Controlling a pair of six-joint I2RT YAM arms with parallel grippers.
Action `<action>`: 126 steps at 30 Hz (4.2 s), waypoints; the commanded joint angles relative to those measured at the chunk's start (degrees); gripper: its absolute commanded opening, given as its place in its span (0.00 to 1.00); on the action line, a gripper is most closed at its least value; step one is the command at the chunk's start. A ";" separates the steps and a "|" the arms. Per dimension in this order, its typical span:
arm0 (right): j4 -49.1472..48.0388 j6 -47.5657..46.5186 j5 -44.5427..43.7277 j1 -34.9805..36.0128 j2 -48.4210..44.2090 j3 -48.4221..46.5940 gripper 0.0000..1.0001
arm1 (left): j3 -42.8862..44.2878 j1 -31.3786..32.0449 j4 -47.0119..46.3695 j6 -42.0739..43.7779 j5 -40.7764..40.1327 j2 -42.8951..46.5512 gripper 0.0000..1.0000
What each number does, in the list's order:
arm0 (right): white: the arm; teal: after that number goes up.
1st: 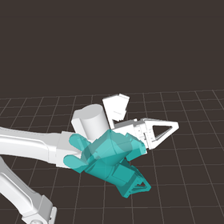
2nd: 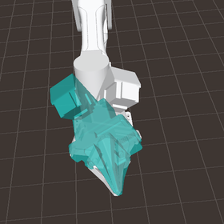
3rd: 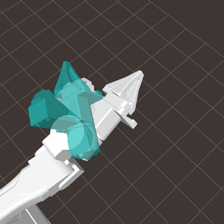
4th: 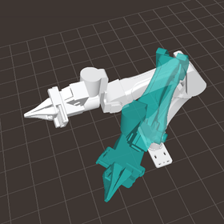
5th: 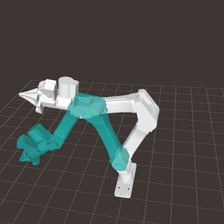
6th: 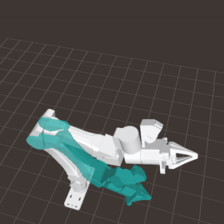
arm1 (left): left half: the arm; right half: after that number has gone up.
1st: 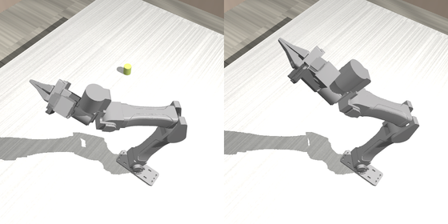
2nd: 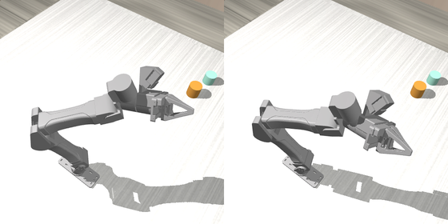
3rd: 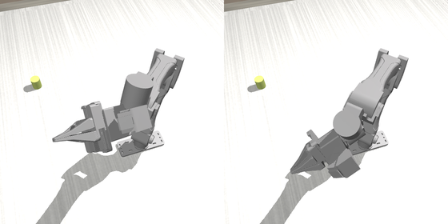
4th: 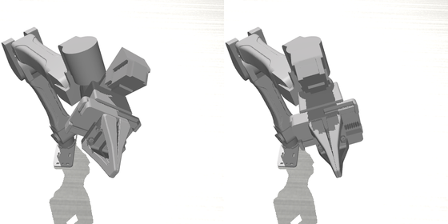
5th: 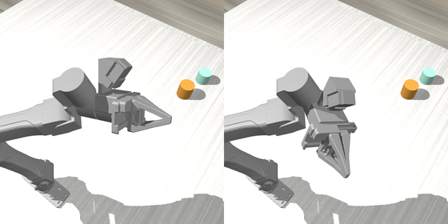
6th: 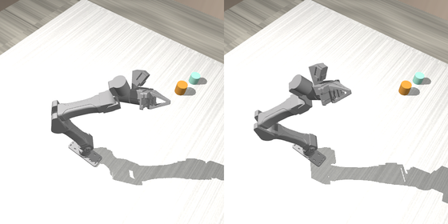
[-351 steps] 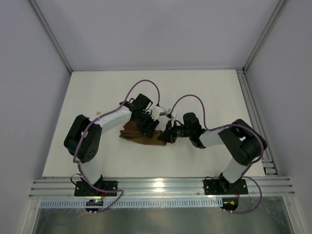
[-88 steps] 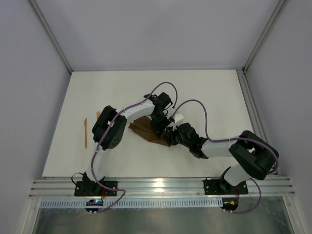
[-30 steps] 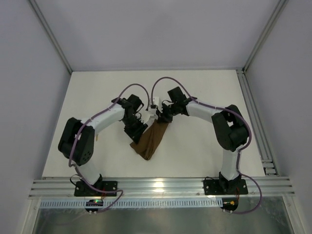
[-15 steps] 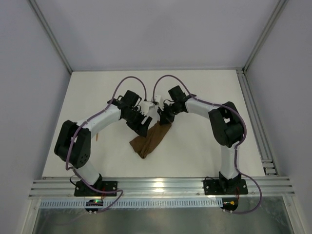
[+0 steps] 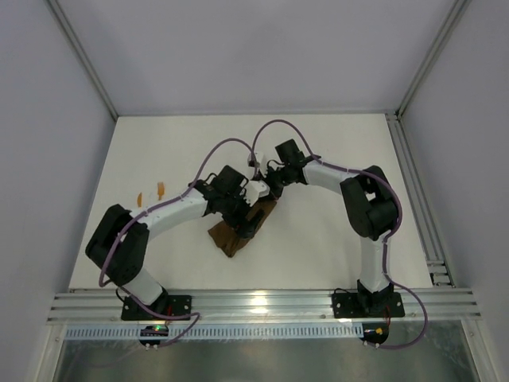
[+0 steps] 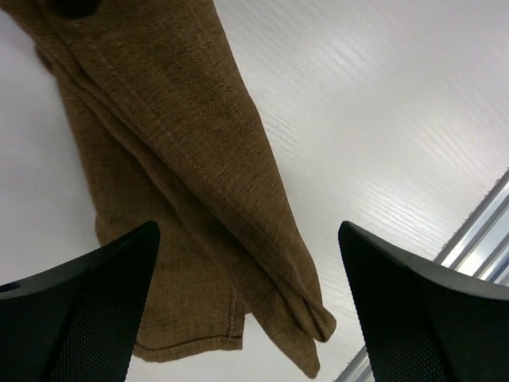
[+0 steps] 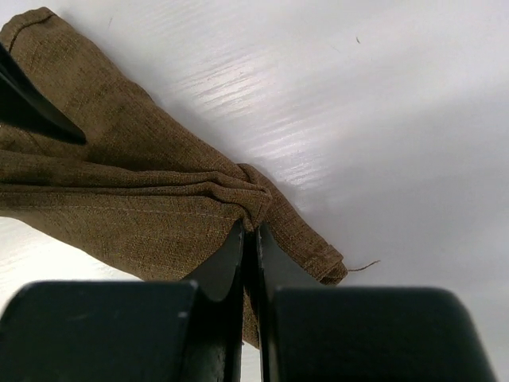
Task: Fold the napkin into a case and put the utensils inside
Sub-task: Fold the 2/3-rectangle-folded napkin at the center of the board.
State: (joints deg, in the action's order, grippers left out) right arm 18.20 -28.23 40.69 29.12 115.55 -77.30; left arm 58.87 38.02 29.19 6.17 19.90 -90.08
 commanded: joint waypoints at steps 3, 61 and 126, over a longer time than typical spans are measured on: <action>-2.20 0.98 0.71 -0.21 -1.64 0.74 0.05 | 3.70 1.71 -1.59 -1.08 -5.31 -7.38 0.87; -47.81 81.75 -37.70 9.99 -22.92 44.61 0.72 | 5.38 -2.34 0.87 -1.96 5.15 -8.62 0.20; 24.17 7.49 -3.77 8.14 6.62 -14.27 0.03 | -6.58 -10.43 -1.85 9.82 -8.99 5.28 0.60</action>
State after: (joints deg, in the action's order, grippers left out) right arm 39.72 -16.78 36.32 38.54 121.19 -87.88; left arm 52.82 26.13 31.22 15.68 11.62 -82.30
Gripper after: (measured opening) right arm 0.073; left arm 0.596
